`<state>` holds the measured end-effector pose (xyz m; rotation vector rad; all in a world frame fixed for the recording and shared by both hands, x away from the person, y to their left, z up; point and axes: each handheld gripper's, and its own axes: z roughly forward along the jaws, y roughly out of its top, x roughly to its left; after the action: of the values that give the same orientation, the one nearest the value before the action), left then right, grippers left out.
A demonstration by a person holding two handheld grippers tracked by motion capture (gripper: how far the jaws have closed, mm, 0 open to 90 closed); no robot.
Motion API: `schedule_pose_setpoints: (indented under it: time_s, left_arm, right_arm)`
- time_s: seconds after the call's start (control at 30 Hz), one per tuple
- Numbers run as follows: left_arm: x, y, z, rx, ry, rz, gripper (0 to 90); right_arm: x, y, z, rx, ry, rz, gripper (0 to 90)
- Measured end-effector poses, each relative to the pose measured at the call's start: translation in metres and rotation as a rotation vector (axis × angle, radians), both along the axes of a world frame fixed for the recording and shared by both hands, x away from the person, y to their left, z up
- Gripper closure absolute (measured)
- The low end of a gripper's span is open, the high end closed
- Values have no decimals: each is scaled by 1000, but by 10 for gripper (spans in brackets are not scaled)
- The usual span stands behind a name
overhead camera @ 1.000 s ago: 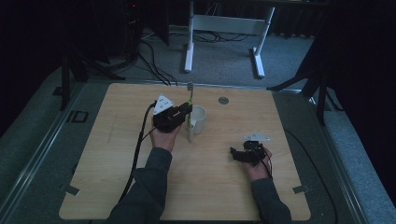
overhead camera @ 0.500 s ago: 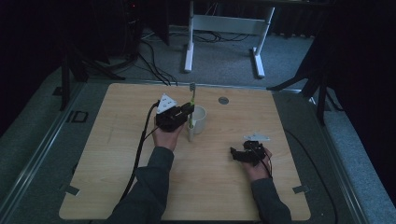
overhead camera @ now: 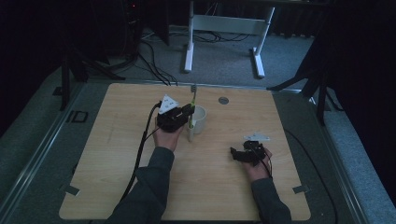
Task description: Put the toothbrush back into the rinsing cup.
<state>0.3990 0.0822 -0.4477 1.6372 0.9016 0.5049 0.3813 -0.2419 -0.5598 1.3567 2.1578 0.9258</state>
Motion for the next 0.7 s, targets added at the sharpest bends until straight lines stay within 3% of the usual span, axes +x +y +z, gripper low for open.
schedule_pose_setpoints:
  time_s: [0.6,0.7]
  left_arm:
    - [-12,-9,-10,109,-2,-7,776]
    - [-16,-11,-13,144,5,16,666]
  right_arm:
    - [0,0,0,-1,1,0,198]
    - [0,0,0,0,1,0,198]
